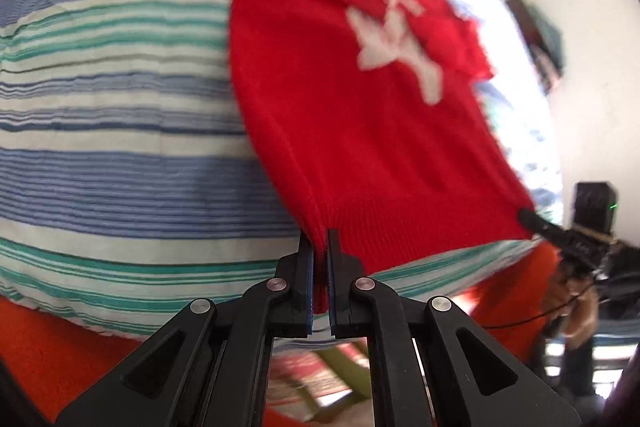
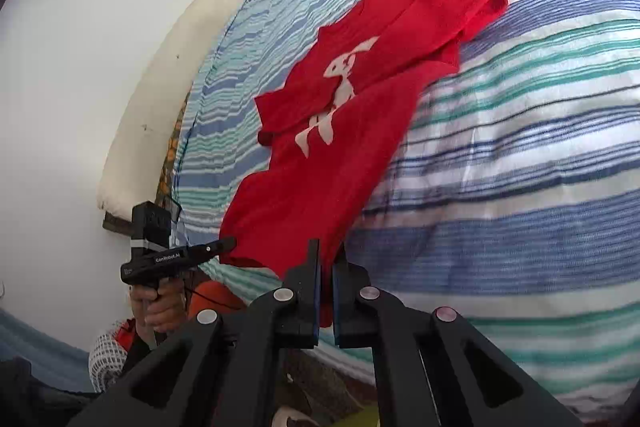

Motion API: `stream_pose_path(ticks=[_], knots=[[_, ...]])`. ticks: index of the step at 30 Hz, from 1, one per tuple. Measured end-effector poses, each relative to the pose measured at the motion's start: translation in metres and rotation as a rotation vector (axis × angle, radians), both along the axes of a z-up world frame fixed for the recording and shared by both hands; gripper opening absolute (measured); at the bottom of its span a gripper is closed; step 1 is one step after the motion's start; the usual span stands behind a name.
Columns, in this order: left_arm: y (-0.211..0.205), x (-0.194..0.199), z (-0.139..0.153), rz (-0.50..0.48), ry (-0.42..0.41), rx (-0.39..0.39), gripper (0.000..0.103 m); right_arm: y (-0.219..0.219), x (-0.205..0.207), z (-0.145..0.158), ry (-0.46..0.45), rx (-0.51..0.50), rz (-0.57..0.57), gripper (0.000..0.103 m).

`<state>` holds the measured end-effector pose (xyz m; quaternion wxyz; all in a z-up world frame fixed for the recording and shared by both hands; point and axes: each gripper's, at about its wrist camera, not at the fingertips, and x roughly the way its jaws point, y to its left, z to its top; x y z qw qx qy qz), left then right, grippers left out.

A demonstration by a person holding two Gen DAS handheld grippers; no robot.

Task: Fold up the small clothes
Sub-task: 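Grasp the red sweater hem with the left tool while the right tool grasps it too, pulling it flat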

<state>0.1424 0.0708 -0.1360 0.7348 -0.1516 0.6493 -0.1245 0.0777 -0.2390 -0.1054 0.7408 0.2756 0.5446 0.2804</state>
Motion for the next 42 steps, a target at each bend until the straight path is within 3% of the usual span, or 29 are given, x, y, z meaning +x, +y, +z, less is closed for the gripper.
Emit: stream_pose_path(ticks=[3, 4, 6, 9, 11, 12, 13, 15, 18, 20, 23, 27, 42], knots=[[-0.006, -0.004, -0.037, 0.027, 0.057, 0.072, 0.004, 0.017, -0.003, -0.04, 0.06, -0.152, 0.026, 0.005], [-0.003, -0.009, -0.036, 0.044, 0.038, 0.06, 0.004, 0.021, -0.004, -0.056, 0.084, -0.202, 0.022, 0.005], [-0.001, -0.017, -0.026, 0.073, -0.012, 0.023, 0.007, 0.023, -0.007, -0.069, 0.083, -0.192, -0.012, 0.005], [0.005, -0.022, -0.025, 0.129, -0.048, -0.005, 0.023, 0.021, -0.011, -0.066, 0.06, -0.164, -0.069, 0.008], [0.001, -0.021, -0.032, 0.142, -0.027, -0.041, 0.018, 0.022, -0.011, -0.068, 0.064, -0.138, -0.089, 0.019], [-0.001, -0.021, -0.036, 0.139, -0.011, -0.048, 0.003, 0.021, -0.012, -0.068, 0.065, -0.133, -0.084, 0.02], [-0.001, -0.023, -0.036, 0.143, -0.012, -0.036, 0.002, 0.023, -0.012, -0.066, 0.063, -0.133, -0.064, 0.019], [0.001, -0.029, -0.026, 0.146, -0.022, 0.011, 0.001, 0.027, -0.011, -0.064, 0.061, -0.152, -0.016, 0.004], [0.014, -0.04, -0.022, 0.19, -0.038, 0.081, 0.001, 0.018, -0.021, -0.044, 0.026, -0.24, -0.01, 0.004], [0.019, -0.043, -0.034, 0.225, -0.019, 0.067, 0.001, 0.008, -0.029, -0.046, 0.021, -0.302, -0.037, 0.004], [0.016, -0.044, -0.045, 0.235, -0.027, 0.105, 0.001, -0.003, -0.032, -0.069, 0.067, -0.282, -0.091, 0.003], [0.009, -0.047, -0.04, 0.189, -0.065, 0.168, 0.001, 0.007, -0.031, -0.065, 0.018, -0.36, -0.062, 0.003], [0.005, -0.047, -0.04, 0.17, -0.083, 0.196, 0.002, 0.008, -0.037, -0.065, -0.028, -0.375, -0.055, 0.003]])
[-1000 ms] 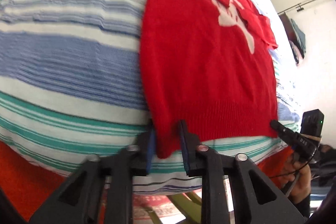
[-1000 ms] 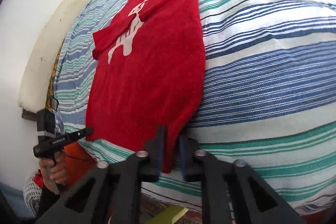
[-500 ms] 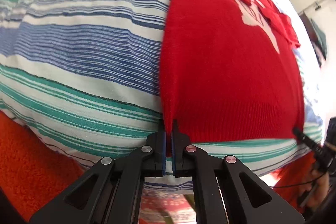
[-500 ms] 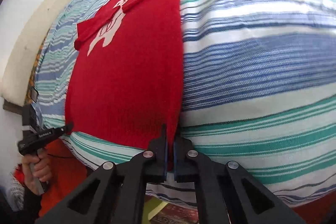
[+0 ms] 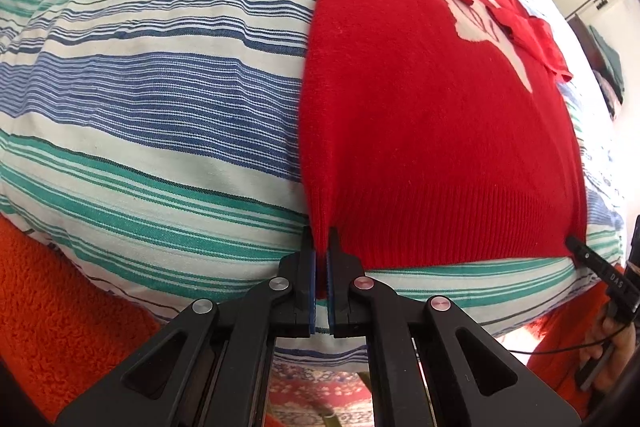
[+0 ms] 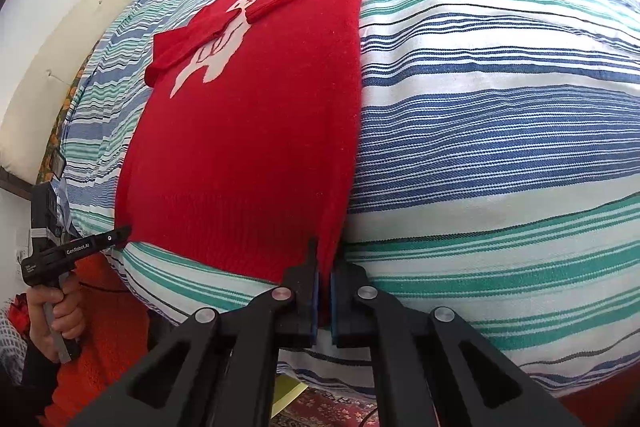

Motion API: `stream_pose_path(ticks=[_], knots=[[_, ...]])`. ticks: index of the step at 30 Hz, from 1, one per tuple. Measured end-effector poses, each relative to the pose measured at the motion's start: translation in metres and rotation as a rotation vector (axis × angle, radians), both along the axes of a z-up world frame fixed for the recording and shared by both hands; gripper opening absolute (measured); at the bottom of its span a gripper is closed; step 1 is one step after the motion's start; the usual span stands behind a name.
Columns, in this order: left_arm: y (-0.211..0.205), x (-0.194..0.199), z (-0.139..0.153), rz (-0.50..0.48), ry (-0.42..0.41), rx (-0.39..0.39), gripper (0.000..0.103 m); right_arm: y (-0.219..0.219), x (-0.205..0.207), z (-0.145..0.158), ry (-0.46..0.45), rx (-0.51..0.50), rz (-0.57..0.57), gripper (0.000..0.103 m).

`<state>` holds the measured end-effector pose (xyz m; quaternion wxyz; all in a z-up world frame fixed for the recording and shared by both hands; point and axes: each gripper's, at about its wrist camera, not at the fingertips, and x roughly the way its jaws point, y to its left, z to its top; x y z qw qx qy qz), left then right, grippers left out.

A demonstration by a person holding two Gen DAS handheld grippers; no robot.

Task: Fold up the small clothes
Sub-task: 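Grasp the red sweater hem with the left tool while the right tool grasps it too, pulling it flat, then open both tools to release the sweater hem and lift away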

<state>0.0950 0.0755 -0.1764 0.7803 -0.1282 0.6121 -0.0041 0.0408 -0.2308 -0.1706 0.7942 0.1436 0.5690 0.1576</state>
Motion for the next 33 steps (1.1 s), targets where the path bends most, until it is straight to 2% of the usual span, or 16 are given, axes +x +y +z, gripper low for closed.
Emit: stream_pose_path(ticks=[19, 24, 26, 27, 29, 30, 31, 32, 33], knots=[[-0.009, -0.002, 0.002, -0.03, -0.02, 0.068, 0.003, 0.004, -0.003, 0.004, -0.029, -0.032, 0.019, 0.003], [-0.017, -0.004, 0.005, -0.047, -0.031, 0.119, 0.006, 0.007, -0.005, 0.008, -0.047, -0.045, 0.035, 0.005], [-0.022, -0.006, 0.008, -0.068, -0.034, 0.151, 0.01, 0.007, -0.006, 0.01, -0.047, -0.046, 0.039, 0.009], [-0.025, -0.008, 0.01, -0.082, -0.034, 0.17, 0.017, 0.007, -0.006, 0.012, -0.046, -0.049, 0.04, 0.011], [-0.028, -0.015, 0.015, -0.105, -0.015, 0.21, 0.046, 0.006, -0.009, 0.016, -0.042, -0.063, 0.035, 0.018], [-0.027, -0.019, 0.017, -0.102, 0.005, 0.237, 0.075, 0.005, -0.011, 0.019, -0.037, -0.077, 0.029, 0.023], [-0.026, -0.023, 0.019, -0.09, 0.021, 0.265, 0.087, 0.002, -0.015, 0.023, -0.032, -0.091, 0.017, 0.029], [-0.024, -0.03, 0.022, -0.076, 0.033, 0.291, 0.087, 0.0, -0.019, 0.027, -0.031, -0.104, 0.002, 0.033], [-0.021, -0.035, 0.025, -0.066, 0.04, 0.305, 0.087, -0.004, -0.024, 0.032, -0.036, -0.125, -0.015, 0.043]])
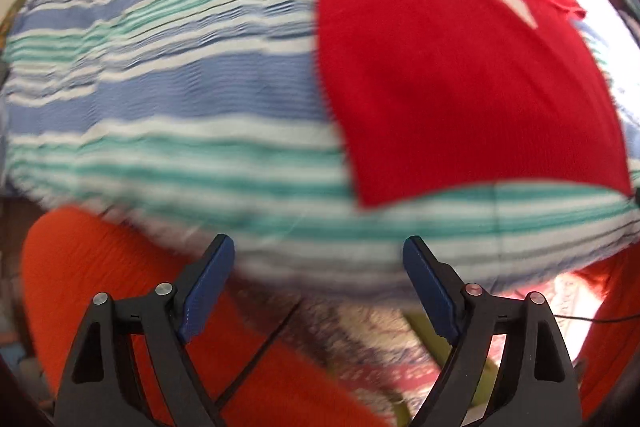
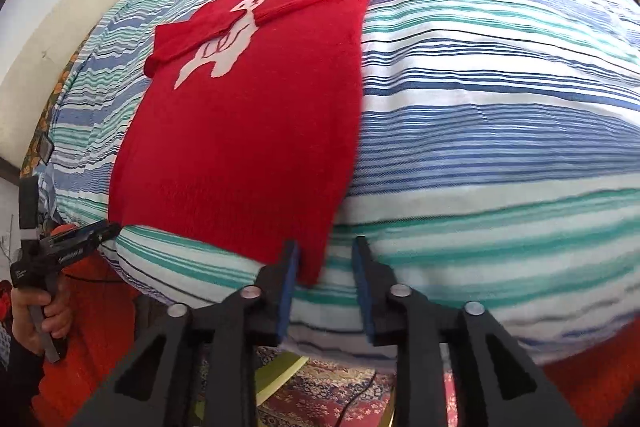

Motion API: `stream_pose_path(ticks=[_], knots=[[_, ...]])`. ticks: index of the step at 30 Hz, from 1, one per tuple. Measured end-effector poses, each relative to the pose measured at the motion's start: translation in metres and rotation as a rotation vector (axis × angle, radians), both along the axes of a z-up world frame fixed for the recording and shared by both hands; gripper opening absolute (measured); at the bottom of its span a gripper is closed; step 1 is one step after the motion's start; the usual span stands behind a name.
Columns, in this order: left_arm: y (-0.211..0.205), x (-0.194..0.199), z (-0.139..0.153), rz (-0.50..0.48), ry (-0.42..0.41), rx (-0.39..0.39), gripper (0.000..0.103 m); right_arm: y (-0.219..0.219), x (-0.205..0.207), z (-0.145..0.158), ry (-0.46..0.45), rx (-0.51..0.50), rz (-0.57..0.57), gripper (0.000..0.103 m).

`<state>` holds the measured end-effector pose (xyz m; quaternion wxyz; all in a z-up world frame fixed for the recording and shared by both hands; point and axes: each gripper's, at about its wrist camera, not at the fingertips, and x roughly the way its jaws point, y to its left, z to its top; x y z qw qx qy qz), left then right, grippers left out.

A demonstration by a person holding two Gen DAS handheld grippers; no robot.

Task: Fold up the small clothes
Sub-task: 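Open both tools to release the sweater hem and lift away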

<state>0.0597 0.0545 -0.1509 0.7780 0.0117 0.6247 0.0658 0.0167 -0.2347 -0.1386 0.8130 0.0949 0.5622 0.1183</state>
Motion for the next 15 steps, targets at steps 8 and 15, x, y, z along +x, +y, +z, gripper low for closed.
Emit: stream_pose_path(ticks=[8, 15], knots=[[0.019, -0.006, 0.07, 0.096, -0.255, -0.032, 0.088, -0.025, -0.02, 0.049, -0.197, -0.121, -0.141, 0.053], [-0.013, 0.029, 0.056, -0.035, -0.304, -0.119, 0.088, 0.022, 0.0, 0.065, -0.319, -0.037, 0.04, 0.053]])
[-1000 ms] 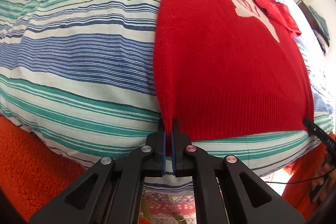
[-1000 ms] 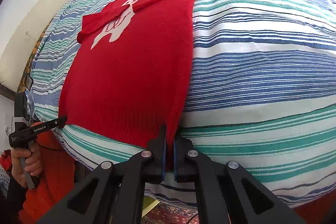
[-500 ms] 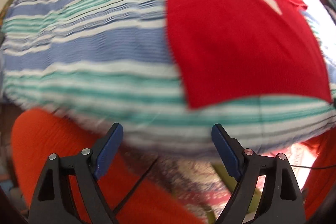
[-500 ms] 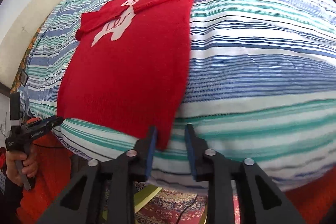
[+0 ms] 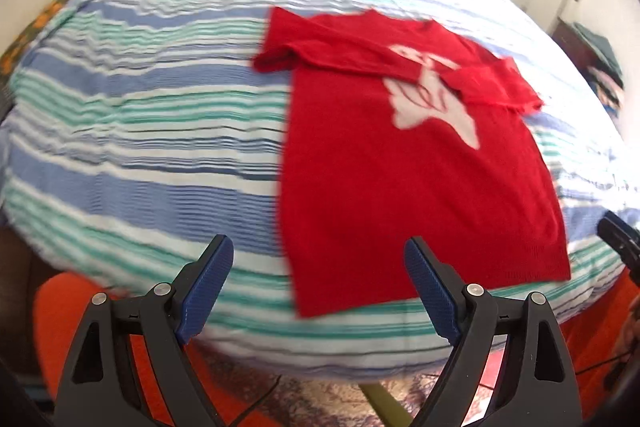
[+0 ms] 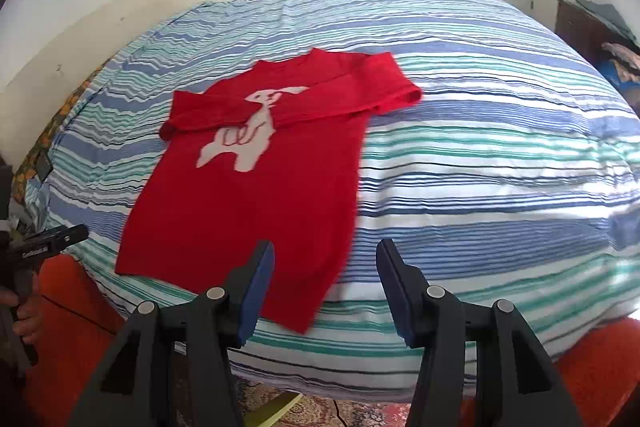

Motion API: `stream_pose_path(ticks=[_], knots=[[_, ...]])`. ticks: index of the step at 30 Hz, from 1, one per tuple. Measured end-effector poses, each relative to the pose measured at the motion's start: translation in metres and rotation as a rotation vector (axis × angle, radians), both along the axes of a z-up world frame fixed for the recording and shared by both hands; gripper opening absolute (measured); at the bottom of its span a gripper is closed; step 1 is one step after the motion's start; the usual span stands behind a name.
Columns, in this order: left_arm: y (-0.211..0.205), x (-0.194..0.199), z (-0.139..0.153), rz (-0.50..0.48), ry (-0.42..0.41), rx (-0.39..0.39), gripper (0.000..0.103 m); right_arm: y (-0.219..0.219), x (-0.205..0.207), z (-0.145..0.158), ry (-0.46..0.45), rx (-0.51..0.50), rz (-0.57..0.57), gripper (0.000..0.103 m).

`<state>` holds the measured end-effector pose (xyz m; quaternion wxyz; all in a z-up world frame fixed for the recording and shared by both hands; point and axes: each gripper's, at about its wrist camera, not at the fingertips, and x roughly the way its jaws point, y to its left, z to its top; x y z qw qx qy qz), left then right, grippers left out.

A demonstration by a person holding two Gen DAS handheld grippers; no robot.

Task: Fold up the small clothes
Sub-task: 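Open both tools to release the sweater hem and lift away, then grasp the sweater sleeve cuff with the right tool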

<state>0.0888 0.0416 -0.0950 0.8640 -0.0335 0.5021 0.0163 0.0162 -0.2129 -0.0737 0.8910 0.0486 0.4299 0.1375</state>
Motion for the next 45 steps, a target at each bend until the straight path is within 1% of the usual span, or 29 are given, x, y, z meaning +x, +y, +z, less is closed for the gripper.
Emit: stream_pose_path(ticks=[1, 3, 5, 6, 7, 8, 10, 11, 14, 19, 24, 27, 32, 34, 35, 37, 39, 42, 44, 45], knots=[[-0.004, 0.002, -0.009, -0.018, 0.008, 0.003, 0.088, 0.008, 0.002, -0.004, -0.001, 0.0, 0.028, 0.053], [-0.012, -0.002, -0.025, -0.045, 0.024, 0.036, 0.088, 0.019, -0.001, -0.016, 0.021, -0.013, 0.071, 0.053], [-0.013, -0.009, -0.037, -0.059, 0.04, 0.081, 0.088, 0.021, -0.006, -0.027, 0.042, -0.025, 0.084, 0.053], [-0.012, -0.012, -0.041, -0.058, 0.05, 0.089, 0.088, 0.019, -0.007, -0.033, 0.054, -0.029, 0.079, 0.053], [-0.007, -0.013, -0.042, -0.044, 0.062, 0.082, 0.088, 0.015, -0.009, -0.036, 0.064, -0.024, 0.07, 0.053], [-0.002, -0.013, -0.04, -0.025, 0.057, 0.058, 0.088, 0.01, -0.01, -0.039, 0.074, -0.016, 0.055, 0.053], [0.005, -0.01, -0.035, 0.012, 0.028, 0.011, 0.088, 0.001, -0.008, -0.042, 0.084, 0.004, 0.02, 0.053], [0.007, -0.01, -0.035, 0.031, 0.017, 0.001, 0.088, -0.003, -0.007, -0.042, 0.086, 0.015, 0.003, 0.053], [0.016, -0.007, -0.035, 0.085, 0.008, -0.009, 0.088, -0.012, -0.002, -0.043, 0.089, 0.038, -0.036, 0.053], [0.029, -0.008, -0.033, 0.146, -0.012, -0.038, 0.088, -0.015, -0.003, -0.04, 0.076, 0.039, -0.05, 0.053], [0.036, -0.009, -0.031, 0.175, -0.031, -0.056, 0.088, -0.019, -0.004, -0.033, 0.048, 0.053, -0.065, 0.053], [0.036, -0.011, -0.029, 0.174, -0.036, -0.048, 0.088, -0.017, -0.006, -0.031, 0.034, 0.057, -0.051, 0.053], [0.046, -0.015, -0.024, 0.213, -0.053, -0.063, 0.088, -0.012, -0.002, -0.021, 0.029, 0.03, -0.026, 0.053], [0.051, -0.015, -0.026, 0.237, -0.044, -0.076, 0.088, -0.013, 0.003, -0.012, 0.015, 0.001, 0.003, 0.053], [0.053, -0.014, -0.027, 0.246, -0.038, -0.084, 0.088, -0.011, 0.007, -0.009, 0.013, -0.031, 0.033, 0.053], [0.054, -0.012, -0.03, 0.257, -0.027, -0.091, 0.088, -0.006, 0.024, -0.001, 0.0, -0.148, 0.117, 0.053], [0.053, -0.011, -0.032, 0.26, -0.023, -0.083, 0.088, 0.003, 0.049, 0.01, -0.025, -0.261, 0.199, 0.053], [0.049, -0.011, -0.033, 0.255, -0.021, -0.059, 0.088, 0.03, 0.087, 0.02, -0.073, -0.375, 0.317, 0.054], [0.049, -0.01, -0.035, 0.255, -0.014, -0.044, 0.088, 0.057, 0.119, 0.01, -0.037, -0.431, 0.416, 0.055], [0.049, -0.01, -0.036, 0.258, -0.008, -0.041, 0.088, 0.074, 0.138, -0.001, 0.002, -0.456, 0.469, 0.055]])
